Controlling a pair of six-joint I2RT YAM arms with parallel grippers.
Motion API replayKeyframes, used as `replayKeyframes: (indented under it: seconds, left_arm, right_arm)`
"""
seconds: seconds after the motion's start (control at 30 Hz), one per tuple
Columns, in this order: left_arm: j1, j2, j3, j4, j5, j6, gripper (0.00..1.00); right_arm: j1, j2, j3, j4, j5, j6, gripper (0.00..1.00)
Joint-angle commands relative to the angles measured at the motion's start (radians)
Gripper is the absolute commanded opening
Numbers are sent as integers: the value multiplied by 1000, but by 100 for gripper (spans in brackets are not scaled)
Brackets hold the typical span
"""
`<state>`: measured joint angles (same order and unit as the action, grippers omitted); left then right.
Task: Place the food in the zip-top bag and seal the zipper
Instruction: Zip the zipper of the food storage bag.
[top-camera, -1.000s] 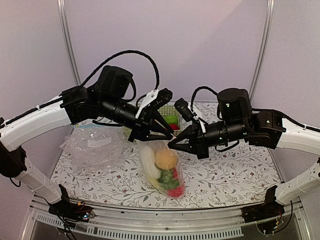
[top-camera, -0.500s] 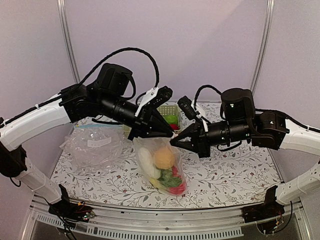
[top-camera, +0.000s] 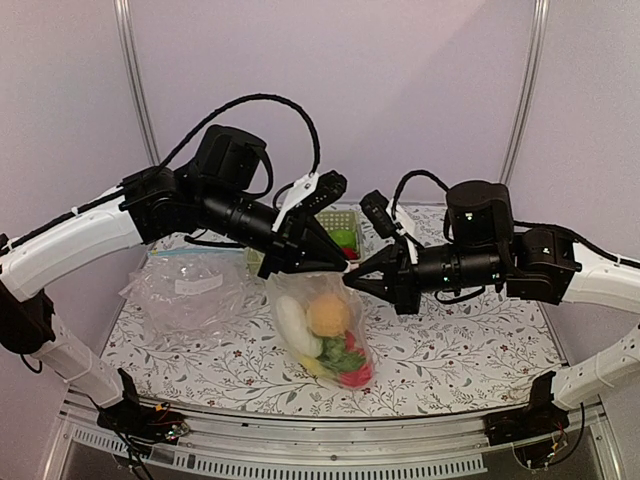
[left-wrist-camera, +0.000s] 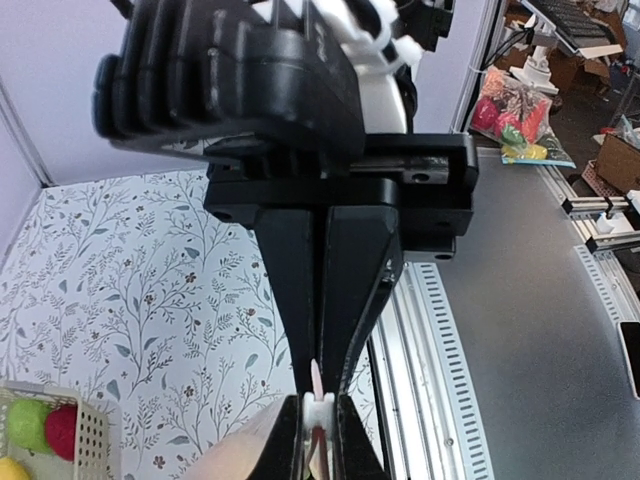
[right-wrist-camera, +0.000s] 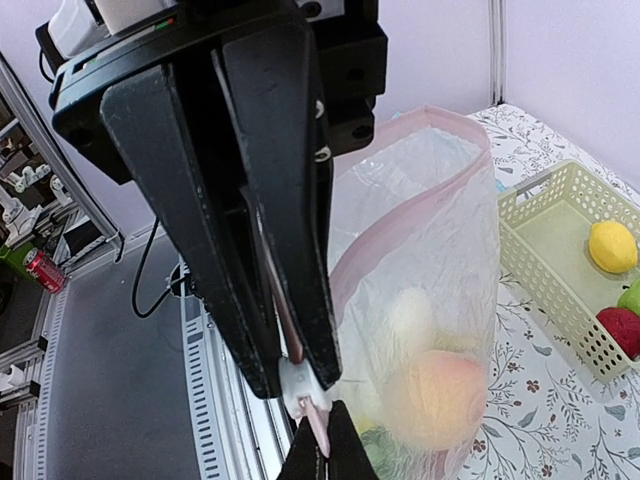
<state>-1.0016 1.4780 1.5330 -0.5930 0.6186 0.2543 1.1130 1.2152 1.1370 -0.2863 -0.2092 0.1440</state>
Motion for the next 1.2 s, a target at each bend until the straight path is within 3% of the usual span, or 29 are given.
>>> replayKeyframes:
  seconds: [0.0,1.17]
  left_arm:
    - [-4,-2,26,-90,-5,15,0]
    - [84,-63,39,-260,-209,109,0]
  right_arm:
    - [-8,-46,-20,1,108,22,0]
    - [-30,-75,-49,1,202,58,0]
